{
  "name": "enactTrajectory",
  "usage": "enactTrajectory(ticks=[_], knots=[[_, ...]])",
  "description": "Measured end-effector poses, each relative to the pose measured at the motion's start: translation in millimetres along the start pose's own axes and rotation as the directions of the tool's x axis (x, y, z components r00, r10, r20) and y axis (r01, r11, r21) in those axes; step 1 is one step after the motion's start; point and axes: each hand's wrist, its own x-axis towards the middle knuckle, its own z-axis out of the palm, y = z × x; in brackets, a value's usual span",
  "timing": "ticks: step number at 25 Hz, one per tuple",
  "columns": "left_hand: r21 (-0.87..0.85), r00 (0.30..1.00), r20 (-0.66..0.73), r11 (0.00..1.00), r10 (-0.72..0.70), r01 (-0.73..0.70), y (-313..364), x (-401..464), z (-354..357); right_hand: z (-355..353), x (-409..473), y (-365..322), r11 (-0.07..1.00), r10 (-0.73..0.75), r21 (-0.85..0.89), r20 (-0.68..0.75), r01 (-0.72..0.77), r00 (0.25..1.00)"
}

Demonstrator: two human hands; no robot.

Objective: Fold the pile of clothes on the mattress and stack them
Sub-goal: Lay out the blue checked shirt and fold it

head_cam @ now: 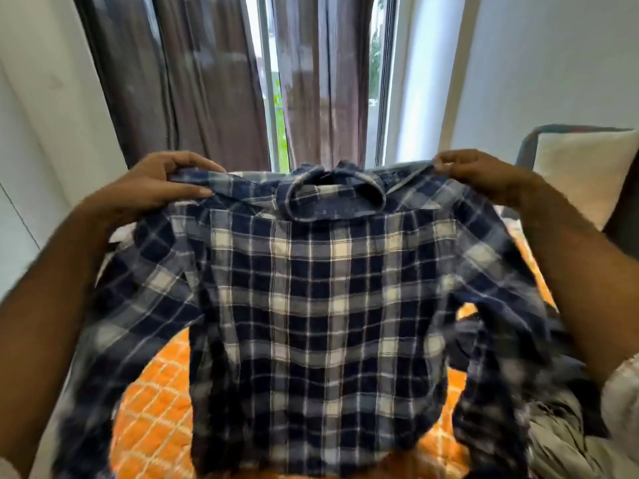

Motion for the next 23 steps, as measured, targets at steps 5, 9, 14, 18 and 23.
enactTrajectory(ticks=[5, 9, 14, 18, 23], knots=[[0.497, 0.997, -0.069, 0.865, -0.03, 0.06, -132.9, 33.2, 87.5, 58.9, 85.7, 139.6, 0.812, 0.194, -0.549, -0.062, -0.196, 0.979], [0.658, 0.974, -0.183, 0.719, -0.134, 0.222, -234.1, 60.4, 135.5, 120.2, 131.4, 204.1, 0.756, 0.21, -0.544, -0.323, -0.363, 0.923], [0.513, 0.835, -0.395, 0.662, -0.383, 0.546, -299.3, 106.4, 181.1, 176.3, 181.8, 274.1, 0.867, 0.394, -0.181, -0.325, -0.465, 0.86], [0.026, 0.769, -0.213, 0.784, -0.602, 0.621, -338.3, 108.6, 221.9, 217.8, 168.8, 317.1, 0.909, 0.417, 0.04, -0.129, -0.416, 0.9], [0.42, 0.854, 0.005, 0.776, -0.521, 0.471, -370.6, -7.6, 300.4, 279.5, 62.0, 384.8, 0.746, 0.535, -0.414, -0.094, -0.522, 0.839]])
